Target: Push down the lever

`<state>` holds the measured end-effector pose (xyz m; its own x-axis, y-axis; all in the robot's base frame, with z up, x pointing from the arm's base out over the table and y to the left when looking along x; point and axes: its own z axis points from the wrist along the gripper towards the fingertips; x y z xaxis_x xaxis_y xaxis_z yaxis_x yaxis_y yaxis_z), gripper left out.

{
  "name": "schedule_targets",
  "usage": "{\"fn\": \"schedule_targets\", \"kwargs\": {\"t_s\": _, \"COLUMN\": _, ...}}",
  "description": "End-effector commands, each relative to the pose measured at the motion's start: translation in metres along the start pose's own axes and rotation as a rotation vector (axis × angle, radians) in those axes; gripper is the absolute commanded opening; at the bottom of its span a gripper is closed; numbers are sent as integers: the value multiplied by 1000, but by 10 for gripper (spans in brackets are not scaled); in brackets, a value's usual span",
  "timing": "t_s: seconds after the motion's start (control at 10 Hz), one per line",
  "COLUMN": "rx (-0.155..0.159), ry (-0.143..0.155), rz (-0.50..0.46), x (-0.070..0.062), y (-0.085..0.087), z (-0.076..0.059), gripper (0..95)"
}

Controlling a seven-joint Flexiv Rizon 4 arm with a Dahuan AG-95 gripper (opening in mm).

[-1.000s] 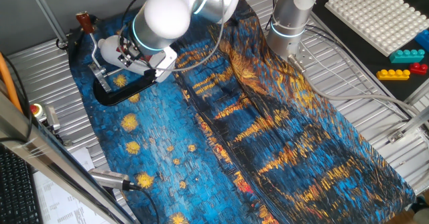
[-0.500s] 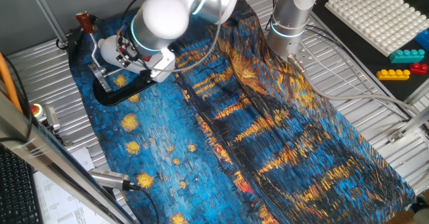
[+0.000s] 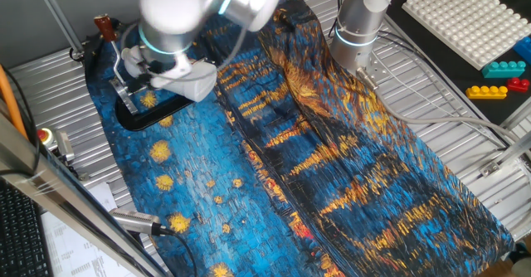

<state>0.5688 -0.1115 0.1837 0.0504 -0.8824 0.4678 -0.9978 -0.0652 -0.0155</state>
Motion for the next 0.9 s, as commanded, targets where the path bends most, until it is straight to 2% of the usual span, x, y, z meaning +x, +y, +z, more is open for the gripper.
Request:
{"fn": "schedule_targets", "kwargs": {"t_s": 0.1, "rx": 19, "ry": 1, "rz": -24, "x": 34, "y": 12, "z": 5, "gripper": 0}}
{"fn": "schedule_targets", "kwargs": {"t_s": 0.5, "rx": 49, "ry": -12, "rz": -69, "x": 65, "y": 14, "z": 25, "gripper": 0}}
{"fn": "schedule_targets", "kwargs": {"t_s": 0.6, "rx": 69, "ry": -18, "rz": -90, "x": 79, "y": 16, "z": 34, "gripper": 0}}
{"fn": "schedule_targets", "kwargs": {"t_s": 0.7, "rx": 77, "ry": -25, "rz": -94, "x": 86, "y": 18, "z": 39, "gripper": 0}}
{"fn": "schedule_targets", "kwargs": {"t_s": 0.8, "rx": 78, "ry": -37, "rz": -85, "x": 89, "y": 17, "z": 42, "gripper": 0}}
{"fn": "schedule_targets", "kwargs": {"t_s": 0.9, "rx": 65, "ry": -47, "rz": -31, "x": 86, "y": 15, "z": 42, "gripper": 0}}
